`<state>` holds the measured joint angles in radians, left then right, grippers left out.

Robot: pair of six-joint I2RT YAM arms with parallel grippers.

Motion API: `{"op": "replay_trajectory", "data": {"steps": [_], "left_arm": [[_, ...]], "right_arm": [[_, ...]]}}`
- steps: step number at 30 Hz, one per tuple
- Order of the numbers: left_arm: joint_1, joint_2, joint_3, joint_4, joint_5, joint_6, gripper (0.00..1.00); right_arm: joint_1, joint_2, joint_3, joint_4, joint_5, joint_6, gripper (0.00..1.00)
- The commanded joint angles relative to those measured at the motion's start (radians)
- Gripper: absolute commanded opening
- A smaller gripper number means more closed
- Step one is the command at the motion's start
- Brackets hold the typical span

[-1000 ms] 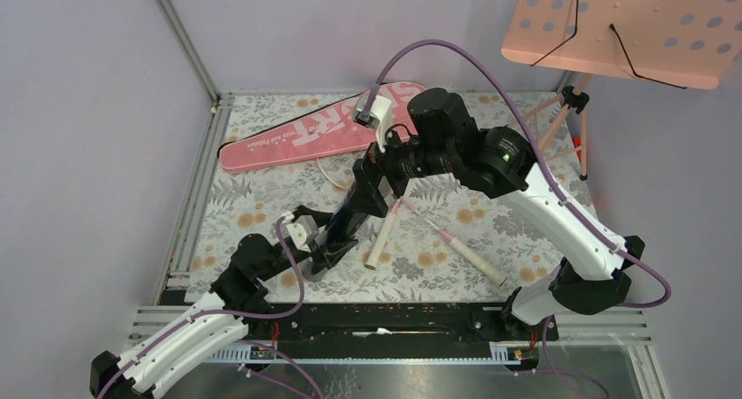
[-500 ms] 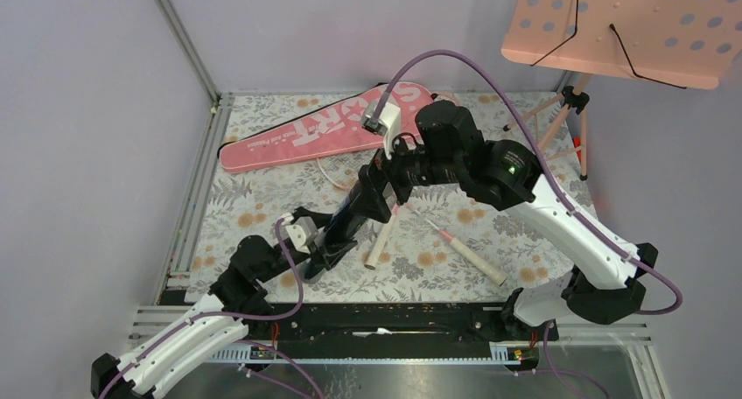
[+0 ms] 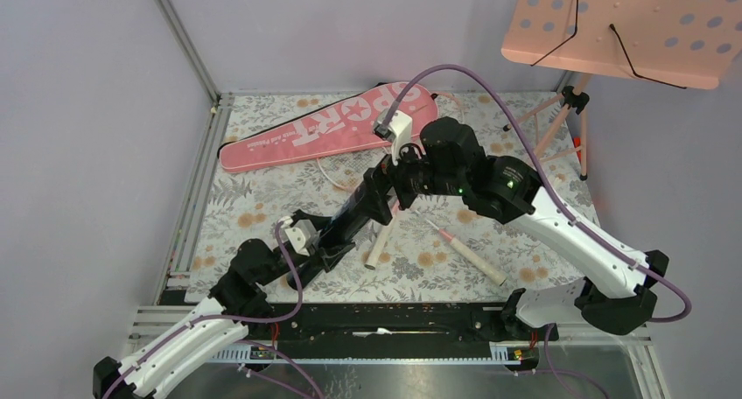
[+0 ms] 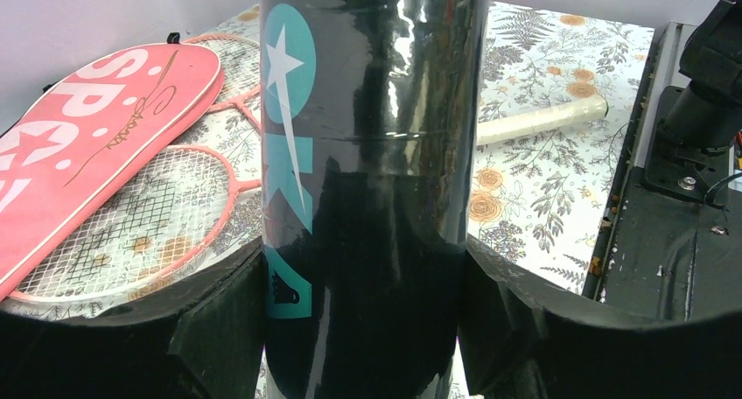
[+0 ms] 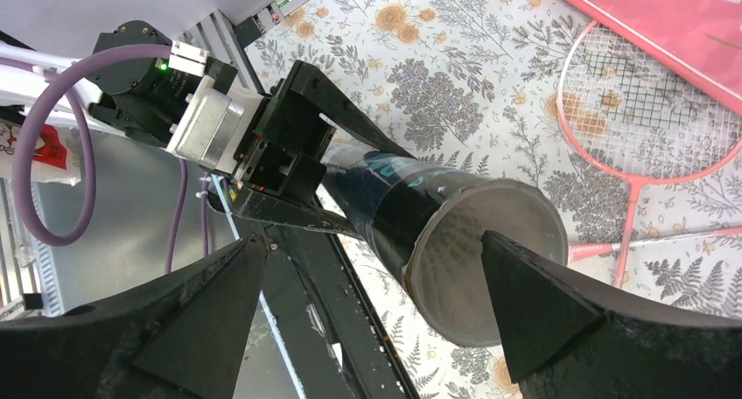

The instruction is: Pack up the badminton gear

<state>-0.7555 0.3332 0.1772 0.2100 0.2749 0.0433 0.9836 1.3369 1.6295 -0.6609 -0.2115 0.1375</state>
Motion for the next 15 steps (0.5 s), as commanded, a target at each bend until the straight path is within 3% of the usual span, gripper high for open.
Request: {"op": "replay_trajectory", "data": {"steps": [1,9,15], "left_arm": [[-0.004,-0.035,0.027,0.212,-0.021,-0.017,0.2],[-0.004,-0.032,0.028,0.216,-0.022,-0.02,0.2],[-0.003,-0.05,0.024,0.209,-0.018,-0.018,0.19]], "right_arm": [[0.021,-0.026,-0.095,0.001,-0.051,0.099,1.0],[0.022,-0.072,-0.177,0.071,-0.147,0.127,1.0],[0.021,-0.069,-0.197,0.066,-0.095,0.125,0.99]]}}
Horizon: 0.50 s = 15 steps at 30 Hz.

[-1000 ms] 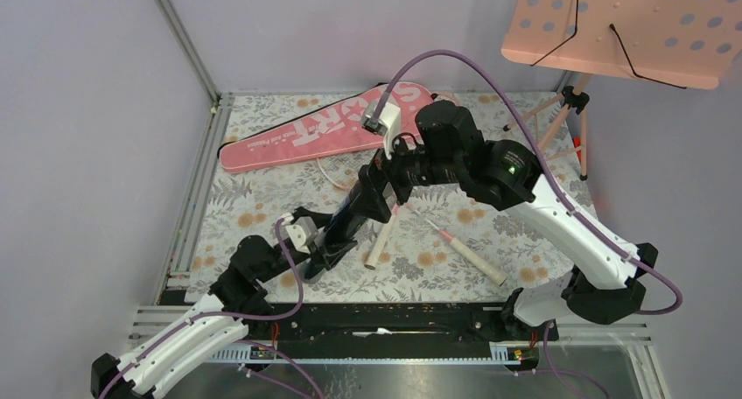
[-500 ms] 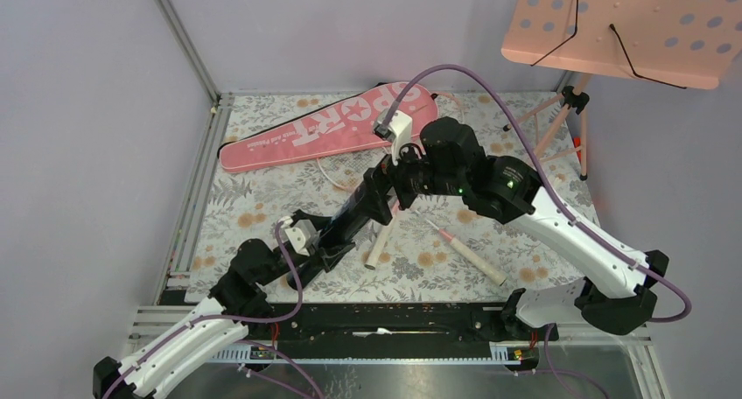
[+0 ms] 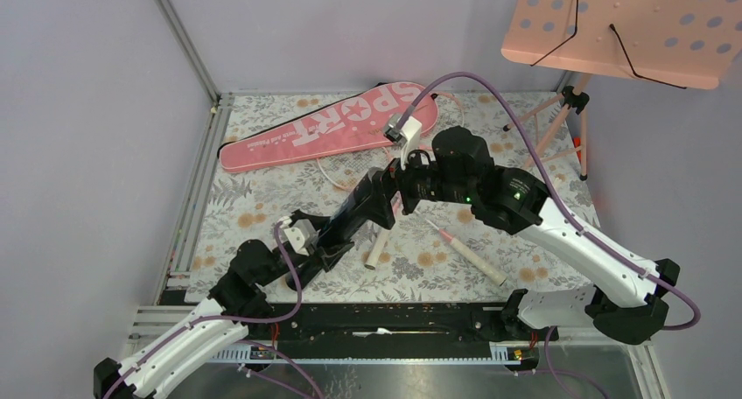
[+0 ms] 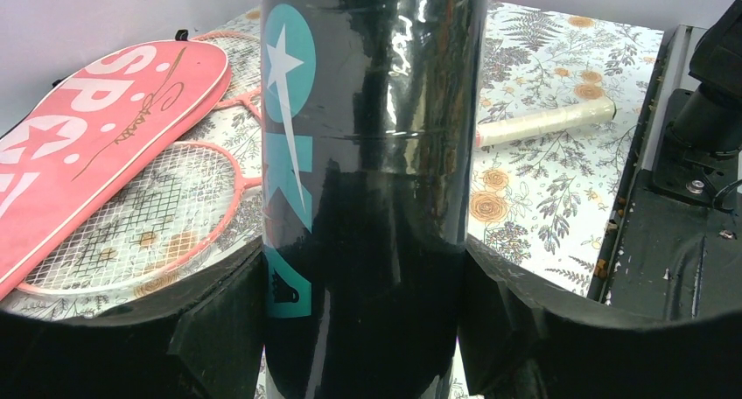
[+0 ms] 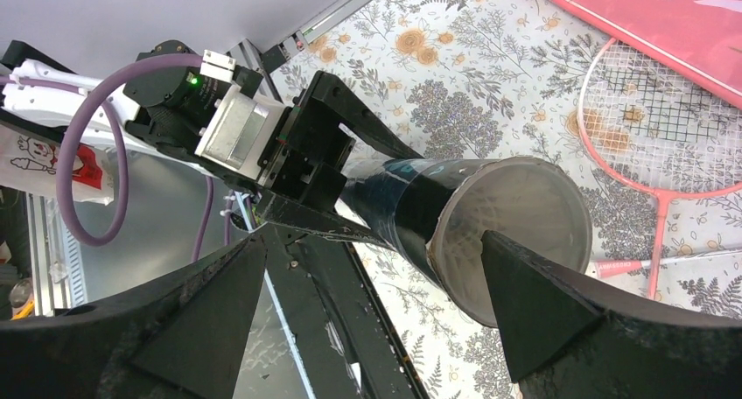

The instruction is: Pack up the badminton gear

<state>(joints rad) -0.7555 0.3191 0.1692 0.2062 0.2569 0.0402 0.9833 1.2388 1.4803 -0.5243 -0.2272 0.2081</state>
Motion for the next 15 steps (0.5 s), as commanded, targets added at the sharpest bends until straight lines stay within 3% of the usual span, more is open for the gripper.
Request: {"op": "replay_trajectory", "data": {"steps": [1,8,15], "left_arm": [[-0.004,-0.04,0.031,0.213,0.0,-0.013,0.19],[-0.004,-0.054,0.029,0.21,0.037,-0.011,0.19],[-0.004,-0.035,0.031,0.215,0.049,-0.004,0.19]], "right_arm": [[0.021,0.025,-0.054,-0.072,-0.064,0.055,1.0],[-0.016,-0.015,-0.098,-0.073,0.074,0.06,1.0],[-0.065,0.031,-0.089,-0.07,-0.008,0.065,1.0]]}}
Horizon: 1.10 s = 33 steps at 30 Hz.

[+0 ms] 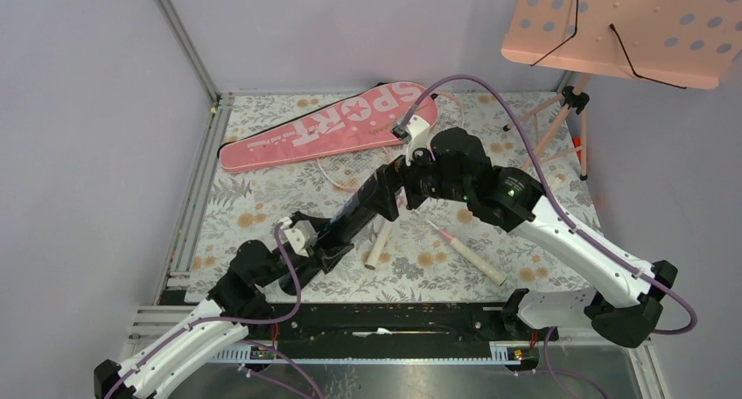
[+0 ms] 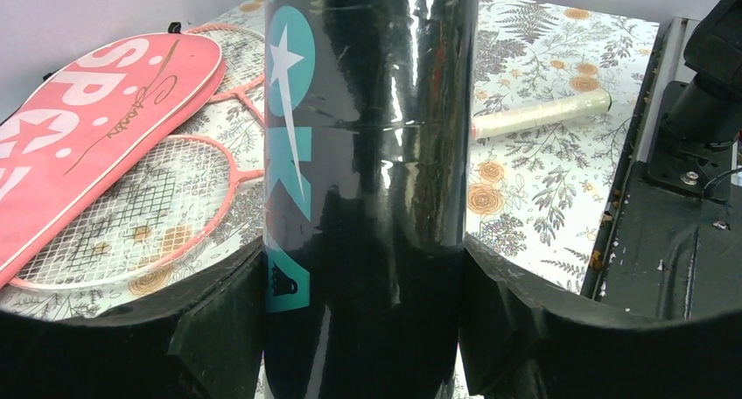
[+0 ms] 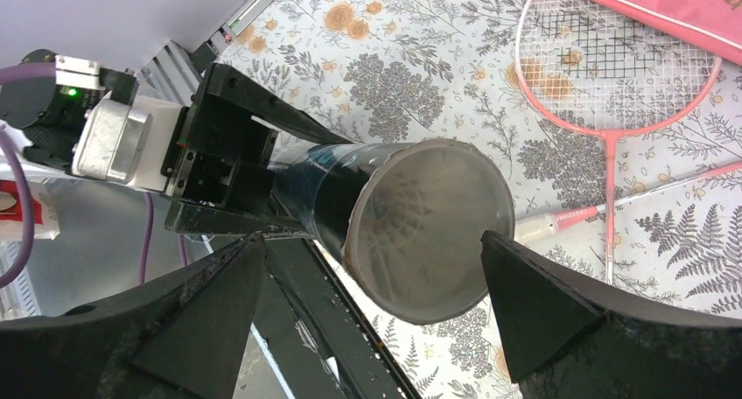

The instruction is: Pack up the badminton gear

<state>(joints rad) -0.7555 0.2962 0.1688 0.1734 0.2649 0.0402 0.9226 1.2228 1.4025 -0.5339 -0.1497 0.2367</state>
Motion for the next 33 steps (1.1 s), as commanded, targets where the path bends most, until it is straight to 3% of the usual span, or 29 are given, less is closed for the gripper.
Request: {"op": "replay_trajectory", "data": {"steps": [1,7,10,14,17,25,27,31,33], "left_arm": [[-0.004,-0.01,0.033,0.248,0.044,-0.004,0.19],[-0.004,0.014,0.039,0.249,0.034,-0.004,0.19],[-0.003,0.04,0.062,0.22,-0.013,-0.007,0.2],[-0.004,0.1,0.117,0.15,-0.116,-0.014,0.2],[-0.004,0.146,0.147,0.131,-0.25,-0.028,0.21],[-0.004,0.303,0.294,-0.048,-0.902,-0.033,0.21],[-0.004,0.371,0.32,-0.059,-1.023,0.044,0.2],[-0.002,0.502,0.346,-0.003,-1.025,0.305,0.19],[-0.002,0.561,0.381,-0.053,-1.01,0.349,0.19]], "right_arm": [[-0.006,0.056,-0.009,-0.055,-0.101,0.034,1.0],[-0.014,0.106,0.05,-0.045,-0.206,0.001,1.0],[-0.015,0.115,0.159,-0.121,-0.225,-0.082,1.0],[-0.033,0.091,0.327,-0.193,-0.15,-0.165,1.0],[-0.044,0.033,0.356,-0.163,-0.027,-0.177,1.0],[-0.048,-0.218,0.024,0.042,0.267,-0.149,0.99],[-0.048,-0.263,-0.077,0.085,0.304,-0.166,1.0],[-0.063,-0.323,-0.223,0.117,0.34,-0.149,1.0],[-0.068,-0.359,-0.282,0.136,0.353,-0.124,1.0]]}}
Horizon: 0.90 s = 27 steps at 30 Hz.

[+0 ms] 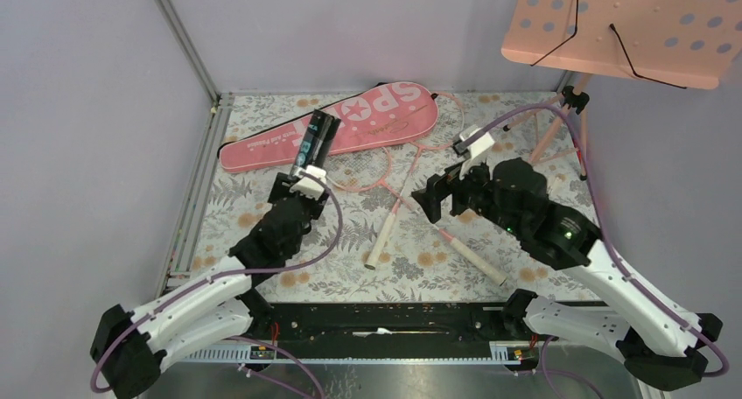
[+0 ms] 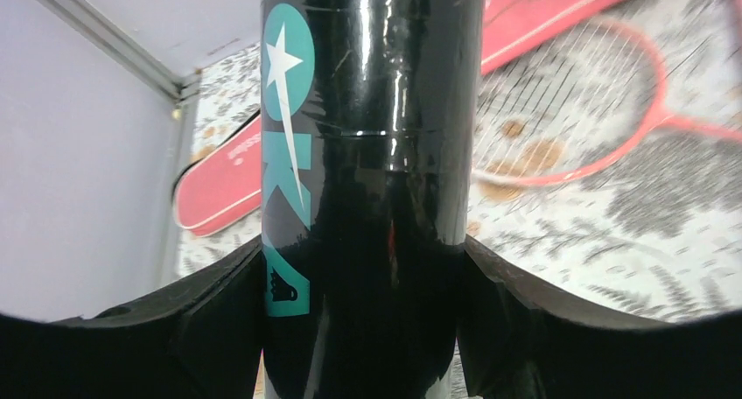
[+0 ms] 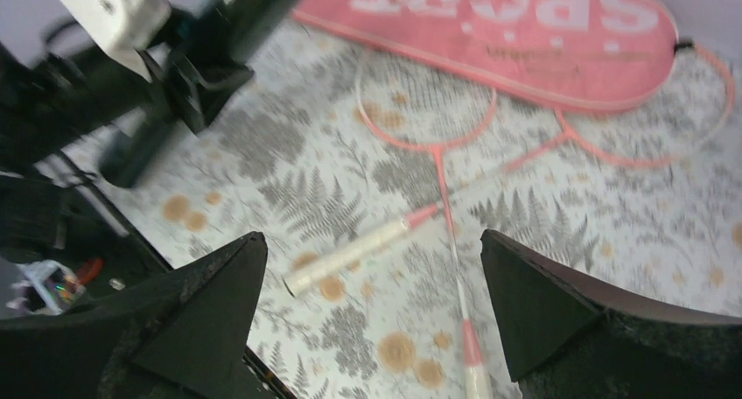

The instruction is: Pack up the badminton gear

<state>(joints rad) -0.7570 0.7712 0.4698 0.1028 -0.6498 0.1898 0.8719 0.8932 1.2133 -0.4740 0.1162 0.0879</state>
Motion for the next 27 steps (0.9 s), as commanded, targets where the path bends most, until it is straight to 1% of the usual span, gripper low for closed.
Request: {"op": "replay_trajectory", "data": {"steps": [1,3,4,6,11,13,16,20,24,26,27], "left_arm": [[0.0,0.109,0.095,-0.015,-0.103,0.205,0.19],[0.002,0.145,0.114,-0.092,-0.134,0.175,0.2],[0.001,0.16,0.117,-0.125,-0.172,0.149,0.22],[0.005,0.187,0.111,-0.197,-0.238,0.101,0.23],[0.023,0.288,0.077,-0.243,-0.388,0.084,0.24],[0.057,0.34,0.083,-0.253,-0.373,0.064,0.25],[0.147,0.423,0.107,-0.305,-0.339,0.012,0.25],[0.234,0.599,0.169,-0.425,-0.396,-0.062,0.25],[0.271,0.767,0.223,-0.513,-0.414,-0.128,0.25],[0.286,0.821,0.247,-0.536,-0.421,-0.153,0.25],[0.294,0.837,0.256,-0.539,-0.422,-0.159,0.28]], "right_arm": [[-0.019,-0.046,-0.122,0.086,0.084,0.026,1.0],[-0.023,-0.07,-0.159,0.091,0.095,0.026,0.99],[-0.026,-0.08,-0.176,0.099,0.118,0.037,0.99],[-0.033,-0.102,-0.212,0.125,0.154,0.046,1.0],[-0.06,-0.102,-0.255,0.148,0.16,0.043,1.0],[-0.074,-0.093,-0.259,0.147,0.158,0.045,1.0],[-0.096,-0.088,-0.267,0.148,0.155,0.046,1.0],[-0.123,-0.092,-0.275,0.148,0.165,0.052,1.0],[-0.142,-0.096,-0.282,0.148,0.175,0.059,1.0],[-0.149,-0.094,-0.285,0.148,0.175,0.064,1.0],[-0.153,-0.094,-0.284,0.148,0.175,0.065,1.0]]}}
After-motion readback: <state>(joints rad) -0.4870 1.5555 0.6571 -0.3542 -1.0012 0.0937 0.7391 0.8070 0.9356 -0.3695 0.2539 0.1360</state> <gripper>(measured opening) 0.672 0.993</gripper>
